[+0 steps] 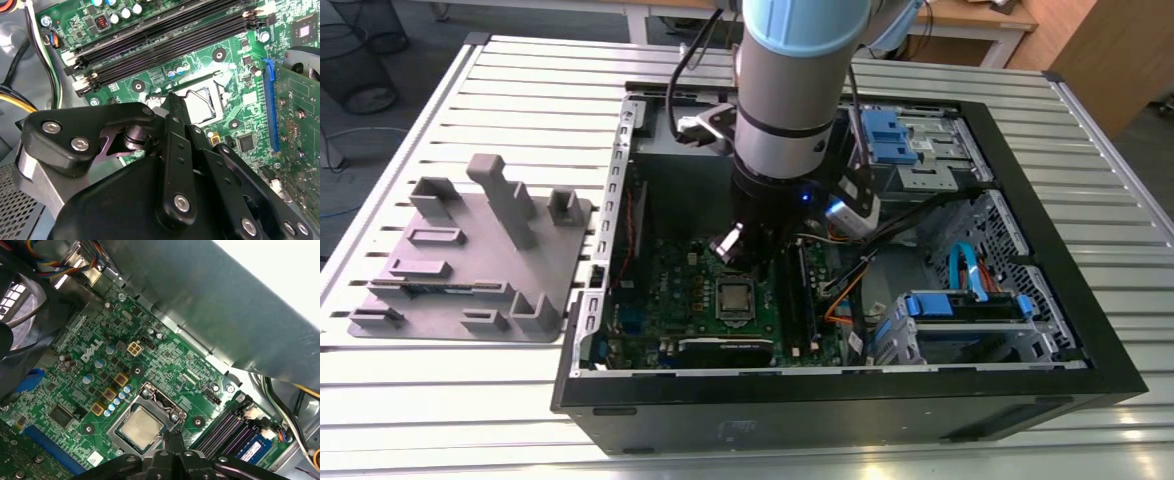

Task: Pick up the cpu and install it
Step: 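Install the first cpu locking lever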

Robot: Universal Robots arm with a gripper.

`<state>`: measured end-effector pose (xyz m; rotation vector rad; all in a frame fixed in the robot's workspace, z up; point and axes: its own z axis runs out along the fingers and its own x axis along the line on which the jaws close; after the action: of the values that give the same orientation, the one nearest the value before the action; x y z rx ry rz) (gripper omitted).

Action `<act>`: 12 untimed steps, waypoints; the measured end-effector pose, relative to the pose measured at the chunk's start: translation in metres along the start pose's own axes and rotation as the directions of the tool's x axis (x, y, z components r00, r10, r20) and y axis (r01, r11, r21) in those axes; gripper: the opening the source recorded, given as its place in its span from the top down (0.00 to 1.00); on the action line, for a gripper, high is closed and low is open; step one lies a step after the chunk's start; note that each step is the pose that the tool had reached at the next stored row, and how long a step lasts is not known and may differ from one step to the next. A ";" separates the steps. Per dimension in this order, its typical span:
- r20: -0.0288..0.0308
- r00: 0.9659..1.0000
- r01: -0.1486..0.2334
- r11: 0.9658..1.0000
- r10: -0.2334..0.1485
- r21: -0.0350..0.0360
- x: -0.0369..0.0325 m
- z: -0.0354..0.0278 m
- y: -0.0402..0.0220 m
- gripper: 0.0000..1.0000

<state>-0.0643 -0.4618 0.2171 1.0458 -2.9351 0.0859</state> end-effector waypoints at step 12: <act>-0.001 1.000 -0.001 1.000 0.001 0.002 0.0000 0.0011 0.0000 0.89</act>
<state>-0.0643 -0.4618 0.2161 1.0444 -2.9347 0.0888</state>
